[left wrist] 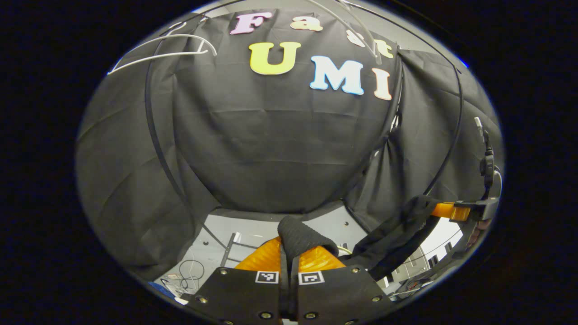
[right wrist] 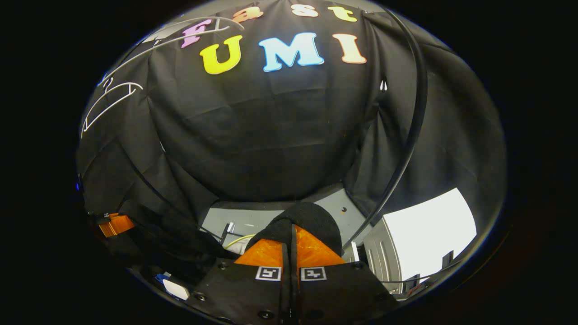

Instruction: Grasp the clothes on the hanger with both hands and then place them into the laundry hamper below.

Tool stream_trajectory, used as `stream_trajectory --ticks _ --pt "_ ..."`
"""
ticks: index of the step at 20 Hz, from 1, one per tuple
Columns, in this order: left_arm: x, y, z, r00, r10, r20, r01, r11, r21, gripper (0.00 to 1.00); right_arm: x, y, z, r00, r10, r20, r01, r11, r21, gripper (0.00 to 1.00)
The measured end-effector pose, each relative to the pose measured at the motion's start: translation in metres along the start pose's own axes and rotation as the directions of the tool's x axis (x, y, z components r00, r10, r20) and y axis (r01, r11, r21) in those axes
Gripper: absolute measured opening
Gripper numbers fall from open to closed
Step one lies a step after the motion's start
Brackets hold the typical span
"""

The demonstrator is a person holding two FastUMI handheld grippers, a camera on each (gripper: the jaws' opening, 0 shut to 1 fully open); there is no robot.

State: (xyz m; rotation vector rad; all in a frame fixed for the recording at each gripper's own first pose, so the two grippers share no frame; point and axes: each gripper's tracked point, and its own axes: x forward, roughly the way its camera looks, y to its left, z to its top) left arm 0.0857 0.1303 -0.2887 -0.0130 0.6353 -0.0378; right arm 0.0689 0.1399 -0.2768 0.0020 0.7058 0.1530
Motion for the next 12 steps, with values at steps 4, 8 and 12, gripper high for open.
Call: stream_trajectory --ticks 4,8,12 --pt "0.027 -0.013 -0.022 0.999 -0.007 -0.051 0.007 1.000 0.002 0.00 0.016 0.008 -0.029 0.997 0.013 -0.078 -0.013 1.000 0.002 0.02" --pt "0.043 -0.022 -0.048 0.995 0.003 -0.104 -0.001 1.000 0.013 0.01 0.019 0.014 -0.047 0.993 0.024 -0.117 -0.024 1.000 0.001 0.02" --pt "0.043 -0.017 -0.059 0.990 0.034 -0.138 -0.033 0.999 0.010 0.01 0.019 0.013 -0.053 0.990 0.017 -0.137 -0.018 1.000 -0.011 0.03"
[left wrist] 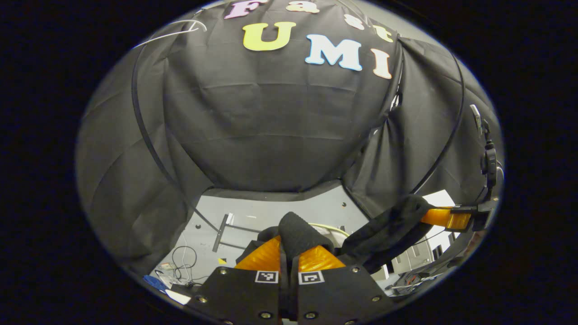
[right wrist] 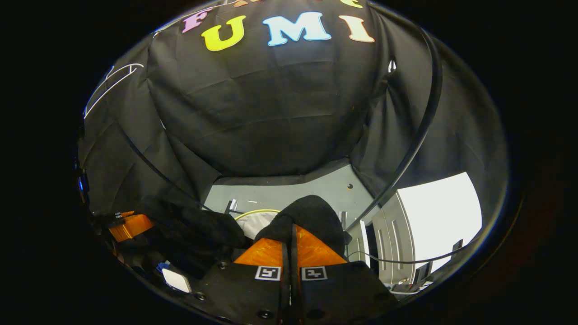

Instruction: Grasp the clothes on the hanger with both hands and then place them into the laundry hamper below.

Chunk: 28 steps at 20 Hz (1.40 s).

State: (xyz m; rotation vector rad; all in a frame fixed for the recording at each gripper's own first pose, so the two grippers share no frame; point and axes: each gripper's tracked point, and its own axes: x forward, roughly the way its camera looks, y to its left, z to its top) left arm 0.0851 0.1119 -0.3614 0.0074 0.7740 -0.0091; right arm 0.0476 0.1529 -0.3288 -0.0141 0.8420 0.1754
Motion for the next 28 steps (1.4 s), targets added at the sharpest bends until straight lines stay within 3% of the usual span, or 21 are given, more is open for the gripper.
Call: stream_trajectory --ticks 4,5,7,8,9,10,11,14,15,16,17,19,24,28 --pt "-0.001 0.002 -0.009 0.999 0.023 -0.023 -0.023 1.000 -0.016 0.01 0.001 0.003 -0.012 0.999 0.020 -0.046 -0.019 1.000 0.021 0.02" --pt "-0.002 0.001 -0.016 0.999 0.025 -0.029 -0.026 0.999 -0.024 0.02 0.000 0.003 -0.015 0.998 0.022 -0.053 -0.021 1.000 0.022 0.08" --pt "-0.002 0.006 -0.023 0.998 0.050 -0.048 -0.051 0.998 -0.024 0.00 -0.006 0.005 -0.014 0.999 0.020 -0.045 -0.020 1.000 0.018 0.08" --pt "-0.001 0.014 -0.028 0.995 0.079 -0.062 -0.080 0.997 -0.018 0.08 -0.006 0.010 -0.013 0.999 0.037 -0.032 -0.037 0.999 0.021 0.01" --pt "0.001 0.022 -0.031 0.992 0.102 -0.075 -0.104 0.994 -0.017 0.09 -0.012 0.014 -0.009 0.999 0.049 -0.020 -0.049 0.999 0.020 0.08" --pt "0.001 0.024 -0.036 0.990 0.109 -0.086 -0.112 0.993 -0.026 0.12 -0.012 0.018 -0.009 0.998 0.056 -0.011 -0.056 0.998 0.012 0.22" --pt "0.000 0.023 -0.040 0.990 0.107 -0.097 -0.111 0.993 -0.042 0.19 -0.014 0.017 -0.008 0.999 0.050 -0.008 -0.050 0.999 -0.001 0.22" --pt "-0.003 0.021 -0.050 0.989 0.095 -0.117 -0.101 0.994 -0.042 0.57 -0.018 0.023 -0.015 0.997 0.077 -0.013 -0.077 0.997 -0.002 0.55" --pt "-0.007 0.024 -0.047 0.988 0.105 -0.109 -0.108 0.994 -0.025 0.69 -0.020 0.020 -0.014 0.998 0.063 -0.005 -0.063 0.998 -0.006 0.55" --pt "-0.013 0.029 -0.045 0.988 0.119 -0.097 -0.120 0.993 -0.004 0.81 -0.024 0.019 -0.013 0.998 0.064 0.005 -0.064 0.998 -0.005 0.47" --pt "-0.020 0.033 -0.039 0.988 0.131 -0.081 -0.130 0.991 0.013 0.92 -0.028 0.017 -0.013 0.998 0.055 0.013 -0.055 0.998 -0.003 0.65" --pt "-0.035 0.033 -0.033 0.989 0.137 -0.051 -0.135 0.990 0.030 0.94 -0.038 0.013 -0.010 0.999 0.031 0.035 -0.031 1.000 -0.002 1.00" --pt "-0.088 0.026 0.012 0.990 0.127 0.068 -0.130 0.991 0.042 0.95 -0.061 -0.005 0.016 0.993 -0.030 0.117 0.025 0.999 0.040 0.98" --pt "-0.138 0.020 0.075 0.970 0.109 0.219 -0.122 0.992 0.045 0.95 -0.094 -0.009 0.055 0.970 -0.051 0.237 0.043 0.998 0.043 0.98"
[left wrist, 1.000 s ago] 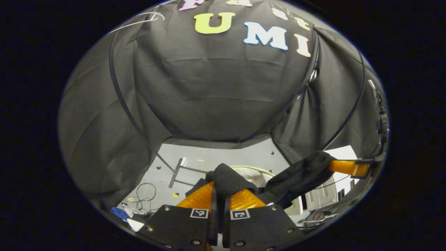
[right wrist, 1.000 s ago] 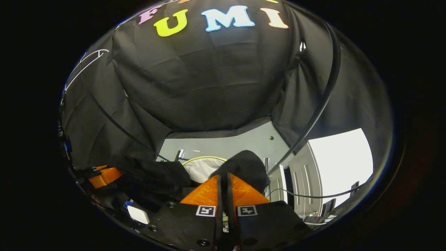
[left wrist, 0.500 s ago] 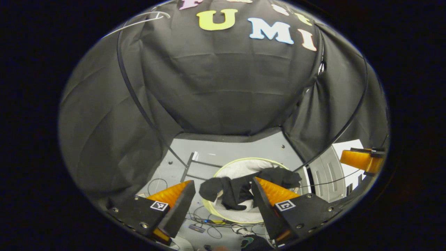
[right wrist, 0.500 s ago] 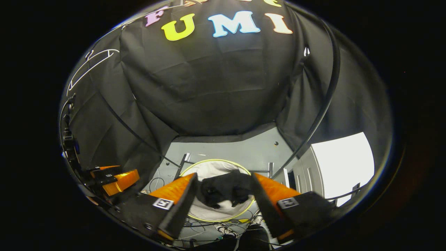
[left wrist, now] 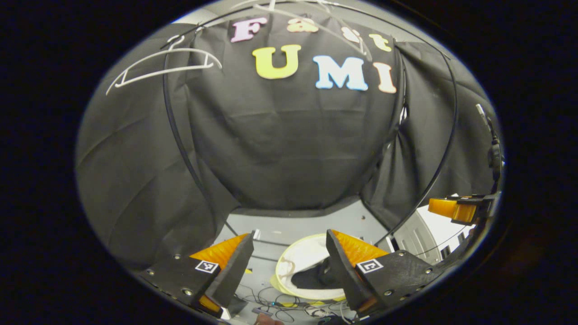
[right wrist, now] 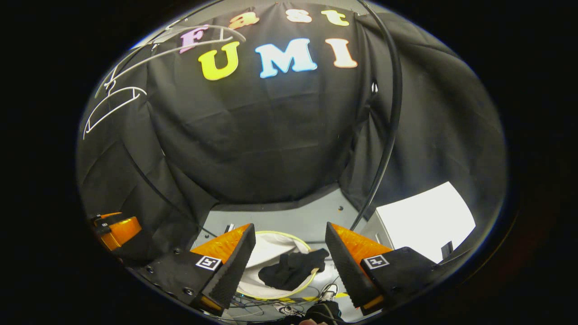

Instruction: Grasp the clothes on the hanger with both hands and then place them into the laundry hamper below.

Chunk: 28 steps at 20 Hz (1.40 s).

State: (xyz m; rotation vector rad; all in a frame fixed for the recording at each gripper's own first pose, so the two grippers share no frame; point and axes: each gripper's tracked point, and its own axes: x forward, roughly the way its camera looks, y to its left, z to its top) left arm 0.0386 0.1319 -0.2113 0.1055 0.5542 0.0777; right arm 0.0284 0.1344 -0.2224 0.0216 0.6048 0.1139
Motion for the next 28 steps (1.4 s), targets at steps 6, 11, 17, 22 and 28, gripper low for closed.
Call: stream_trajectory --ticks 6,11,17,22,28 --pt "-0.056 0.002 0.118 0.965 -0.004 0.264 0.000 1.000 0.014 0.93 -0.041 0.004 0.086 0.975 -0.015 0.222 0.020 1.000 -0.019 0.98" --pt "-0.104 -0.015 0.199 0.891 -0.042 0.453 0.024 0.999 0.044 0.93 -0.082 0.002 0.153 0.916 -0.046 0.400 0.075 0.996 -0.057 0.93" --pt "-0.156 -0.032 0.277 0.790 -0.114 0.602 0.114 0.993 0.038 0.92 -0.130 0.002 0.207 0.830 -0.069 0.553 0.104 0.994 -0.031 0.92" --pt "-0.178 -0.024 0.286 0.778 -0.107 0.619 0.098 0.994 0.049 0.92 -0.154 0.005 0.223 0.796 -0.080 0.600 0.104 0.995 -0.006 0.93" --pt "-0.169 -0.016 0.267 0.816 -0.070 0.574 0.071 0.997 0.020 0.92 -0.150 0.007 0.214 0.807 -0.078 0.585 0.109 0.994 -0.017 0.92"
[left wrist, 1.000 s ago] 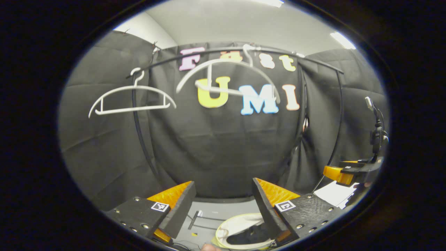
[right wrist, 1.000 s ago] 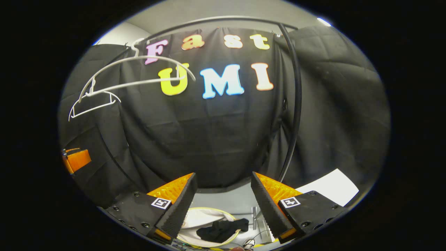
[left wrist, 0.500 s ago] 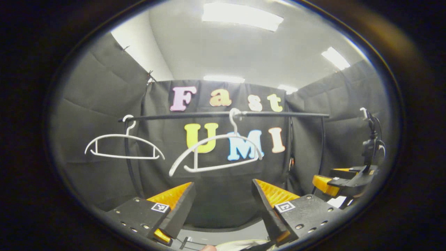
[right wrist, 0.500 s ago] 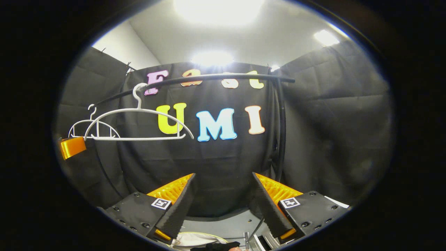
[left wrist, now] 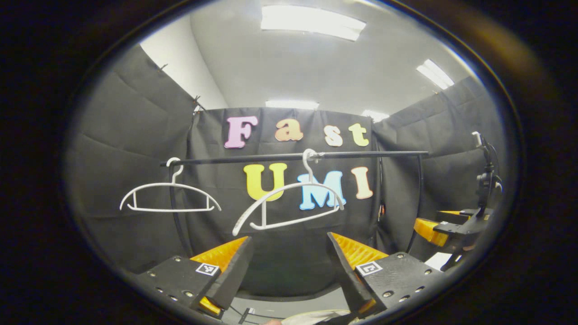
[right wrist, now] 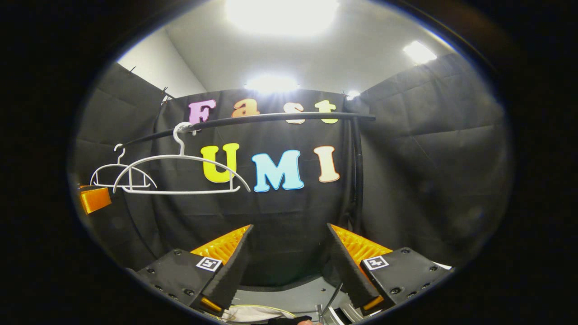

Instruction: Grasp the clothes on the hanger with both hands and then place them into the laundry hamper below.

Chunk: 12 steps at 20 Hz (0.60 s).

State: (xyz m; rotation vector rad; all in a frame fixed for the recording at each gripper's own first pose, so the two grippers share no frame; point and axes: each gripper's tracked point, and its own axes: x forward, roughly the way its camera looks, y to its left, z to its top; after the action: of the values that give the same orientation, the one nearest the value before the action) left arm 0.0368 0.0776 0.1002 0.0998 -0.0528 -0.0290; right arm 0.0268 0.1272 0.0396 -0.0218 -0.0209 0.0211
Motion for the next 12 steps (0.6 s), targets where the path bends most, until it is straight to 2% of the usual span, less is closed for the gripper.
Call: stream_trajectory --ticks 1,7,8,12 --pt "0.000 0.001 -0.004 1.000 0.005 -0.011 -0.005 1.000 -0.009 0.92 -0.002 0.002 -0.001 1.000 0.006 -0.002 -0.006 1.000 0.003 0.98" --pt "-0.001 0.010 -0.021 0.998 0.043 -0.034 -0.045 0.997 -0.057 0.92 0.003 0.016 -0.001 0.999 0.051 -0.007 -0.051 0.998 0.039 0.98" --pt "0.000 0.010 -0.026 0.998 0.045 -0.033 -0.047 0.996 -0.071 0.92 0.004 0.018 -0.002 0.998 0.057 -0.010 -0.057 0.997 0.046 1.00" --pt "0.003 0.014 -0.052 0.996 0.066 -0.052 -0.071 0.991 -0.114 0.92 0.001 0.027 -0.001 0.997 0.076 -0.011 -0.074 0.991 0.111 0.97"
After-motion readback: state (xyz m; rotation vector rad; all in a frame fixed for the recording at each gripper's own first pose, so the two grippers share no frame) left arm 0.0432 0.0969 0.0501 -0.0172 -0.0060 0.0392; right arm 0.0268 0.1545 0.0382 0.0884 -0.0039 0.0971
